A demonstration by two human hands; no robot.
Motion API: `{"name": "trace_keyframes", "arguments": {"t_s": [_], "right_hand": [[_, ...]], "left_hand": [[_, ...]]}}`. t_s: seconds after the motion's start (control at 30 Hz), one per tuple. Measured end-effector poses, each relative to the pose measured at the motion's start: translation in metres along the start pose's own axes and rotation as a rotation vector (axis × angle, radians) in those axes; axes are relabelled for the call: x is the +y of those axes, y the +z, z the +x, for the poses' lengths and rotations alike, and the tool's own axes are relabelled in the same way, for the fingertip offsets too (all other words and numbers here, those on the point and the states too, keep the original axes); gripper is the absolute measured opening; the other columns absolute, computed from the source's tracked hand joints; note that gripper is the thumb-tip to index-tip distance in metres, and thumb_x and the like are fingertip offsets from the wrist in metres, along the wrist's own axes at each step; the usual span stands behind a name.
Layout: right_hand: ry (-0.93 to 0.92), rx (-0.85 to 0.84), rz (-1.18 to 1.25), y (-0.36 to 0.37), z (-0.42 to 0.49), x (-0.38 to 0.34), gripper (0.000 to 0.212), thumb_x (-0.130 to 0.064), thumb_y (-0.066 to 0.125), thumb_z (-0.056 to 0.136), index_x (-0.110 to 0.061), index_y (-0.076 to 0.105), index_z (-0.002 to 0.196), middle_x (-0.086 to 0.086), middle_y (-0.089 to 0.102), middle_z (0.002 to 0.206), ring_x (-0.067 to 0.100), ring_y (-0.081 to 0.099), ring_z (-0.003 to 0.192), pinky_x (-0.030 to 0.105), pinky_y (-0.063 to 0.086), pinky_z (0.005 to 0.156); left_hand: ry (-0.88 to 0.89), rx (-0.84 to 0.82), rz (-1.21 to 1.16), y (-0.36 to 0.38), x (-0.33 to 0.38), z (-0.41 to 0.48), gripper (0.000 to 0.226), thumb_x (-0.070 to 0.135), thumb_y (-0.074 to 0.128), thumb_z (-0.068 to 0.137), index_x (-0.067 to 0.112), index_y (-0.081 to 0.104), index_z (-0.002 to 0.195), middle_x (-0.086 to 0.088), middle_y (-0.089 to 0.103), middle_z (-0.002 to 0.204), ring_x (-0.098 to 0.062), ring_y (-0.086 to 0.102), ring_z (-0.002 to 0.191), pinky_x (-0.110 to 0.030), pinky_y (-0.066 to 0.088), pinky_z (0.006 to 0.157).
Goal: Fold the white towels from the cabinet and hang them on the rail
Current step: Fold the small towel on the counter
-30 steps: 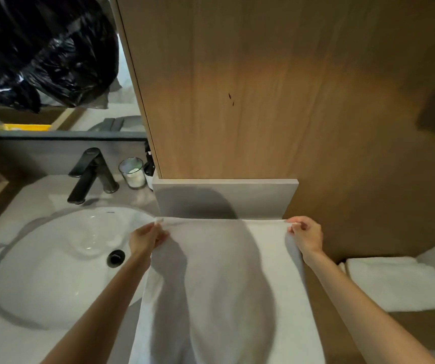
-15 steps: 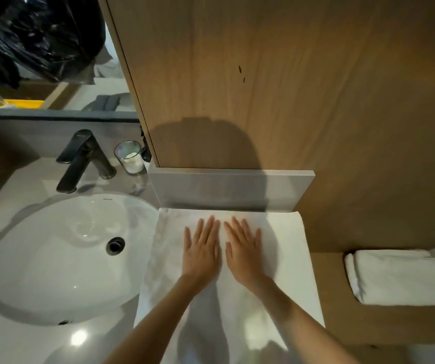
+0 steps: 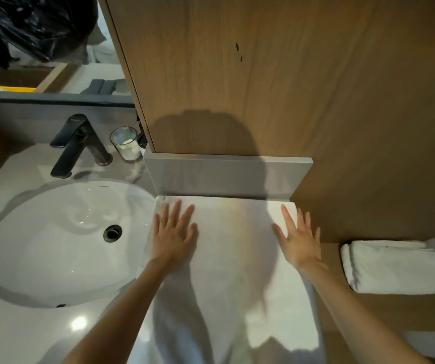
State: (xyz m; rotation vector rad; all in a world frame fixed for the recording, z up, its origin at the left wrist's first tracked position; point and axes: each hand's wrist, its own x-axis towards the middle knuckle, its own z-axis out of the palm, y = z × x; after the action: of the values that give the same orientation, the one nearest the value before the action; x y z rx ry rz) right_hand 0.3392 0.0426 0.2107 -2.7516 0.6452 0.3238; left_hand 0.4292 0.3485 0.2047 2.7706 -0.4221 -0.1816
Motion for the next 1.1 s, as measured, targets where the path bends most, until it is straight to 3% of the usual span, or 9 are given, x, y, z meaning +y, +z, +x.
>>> {"name": "trace_keyframes", "arguments": {"t_s": [0.1, 0.27, 0.33, 0.47, 0.63, 0.83, 0.93, 1.0, 1.1], "right_hand": [[-0.031, 0.029, -0.083, -0.004, -0.007, -0.017, 0.058, -0.050, 0.015, 0.102, -0.029, 0.006, 0.156, 0.005, -0.012, 0.163, 0.030, -0.020, 0.147, 0.056, -0.006, 0.117], [-0.286, 0.210, 0.055, 0.030, -0.062, -0.092, 0.056, -0.032, 0.028, 0.093, -0.010, 0.052, 0.139, 0.014, 0.044, 0.148, 0.038, 0.042, 0.136, 0.061, 0.034, 0.103], [-0.241, 0.169, 0.130, 0.052, -0.085, -0.112, 0.051, -0.030, 0.031, 0.095, -0.016, 0.053, 0.139, 0.010, 0.048, 0.145, 0.034, 0.047, 0.133, 0.059, 0.039, 0.102], [-0.264, 0.202, 0.000, 0.076, -0.110, -0.099, 0.050, -0.043, 0.026, 0.102, -0.030, 0.037, 0.149, 0.004, 0.034, 0.155, 0.028, 0.030, 0.144, 0.050, 0.026, 0.116], [-0.345, 0.227, -0.034, 0.066, -0.115, -0.045, 0.049, -0.050, 0.025, 0.101, -0.043, 0.029, 0.149, -0.007, 0.019, 0.161, 0.020, 0.013, 0.150, 0.046, 0.013, 0.119], [-0.286, 0.183, -0.118, 0.050, -0.117, 0.008, 0.057, -0.055, 0.005, 0.099, -0.040, 0.014, 0.153, -0.004, 0.004, 0.162, 0.021, 0.002, 0.150, 0.039, 0.002, 0.121], [-0.132, 0.157, -0.114, 0.047, -0.123, 0.003, 0.066, -0.058, -0.005, 0.091, -0.040, 0.002, 0.154, -0.005, -0.006, 0.162, 0.018, -0.011, 0.149, 0.044, -0.006, 0.120], [-0.031, 0.141, -0.134, 0.044, -0.132, -0.009, 0.073, -0.055, -0.013, 0.087, -0.032, -0.001, 0.155, 0.001, -0.007, 0.163, 0.022, -0.014, 0.149, 0.048, -0.010, 0.119], [-0.083, 0.146, 0.037, 0.046, -0.161, -0.046, 0.063, -0.049, -0.001, 0.099, -0.026, 0.008, 0.156, 0.003, 0.000, 0.163, 0.026, -0.007, 0.150, 0.051, -0.006, 0.120]], "left_hand": [[-0.017, -0.038, 0.013, -0.009, 0.008, 0.000, 0.054, 0.043, 0.021, 0.102, 0.027, 0.016, 0.154, -0.001, 0.004, 0.162, -0.024, -0.004, 0.149, -0.046, -0.003, 0.120], [0.063, 0.088, -0.058, 0.001, 0.057, -0.045, 0.059, 0.010, 0.020, 0.097, 0.021, 0.014, 0.154, 0.001, 0.004, 0.162, -0.019, -0.007, 0.148, -0.039, -0.009, 0.119], [0.069, 0.058, -0.021, 0.018, 0.063, -0.068, 0.060, 0.013, 0.017, 0.095, 0.021, 0.007, 0.154, 0.001, -0.003, 0.161, -0.022, -0.011, 0.148, -0.041, -0.010, 0.119], [0.043, 0.029, 0.035, 0.033, 0.046, -0.105, 0.053, 0.040, 0.012, 0.101, 0.034, 0.008, 0.153, 0.006, -0.005, 0.161, -0.017, -0.008, 0.149, -0.042, -0.007, 0.120], [0.068, 0.059, 0.069, 0.019, 0.013, -0.120, 0.052, 0.048, 0.018, 0.099, 0.044, 0.015, 0.150, 0.010, 0.003, 0.161, -0.011, -0.007, 0.148, -0.034, -0.005, 0.120], [0.060, 0.061, 0.041, 0.005, -0.013, -0.129, 0.055, 0.051, 0.011, 0.098, 0.041, 0.013, 0.152, 0.009, -0.003, 0.161, -0.008, -0.008, 0.148, -0.029, -0.007, 0.120], [0.031, 0.035, 0.032, 0.005, -0.015, -0.126, 0.065, 0.056, 0.001, 0.092, 0.035, 0.010, 0.153, 0.004, -0.006, 0.161, -0.011, -0.010, 0.147, -0.027, -0.010, 0.118], [-0.016, 0.032, -0.028, 0.004, -0.010, -0.128, 0.072, 0.053, -0.002, 0.089, 0.026, 0.015, 0.154, -0.004, 0.002, 0.161, -0.018, -0.002, 0.149, -0.032, -0.004, 0.119], [0.015, 0.124, -0.072, 0.006, 0.014, -0.147, 0.063, 0.037, 0.011, 0.096, 0.010, 0.027, 0.150, -0.010, 0.017, 0.157, -0.027, 0.015, 0.146, -0.035, 0.006, 0.120]]}}
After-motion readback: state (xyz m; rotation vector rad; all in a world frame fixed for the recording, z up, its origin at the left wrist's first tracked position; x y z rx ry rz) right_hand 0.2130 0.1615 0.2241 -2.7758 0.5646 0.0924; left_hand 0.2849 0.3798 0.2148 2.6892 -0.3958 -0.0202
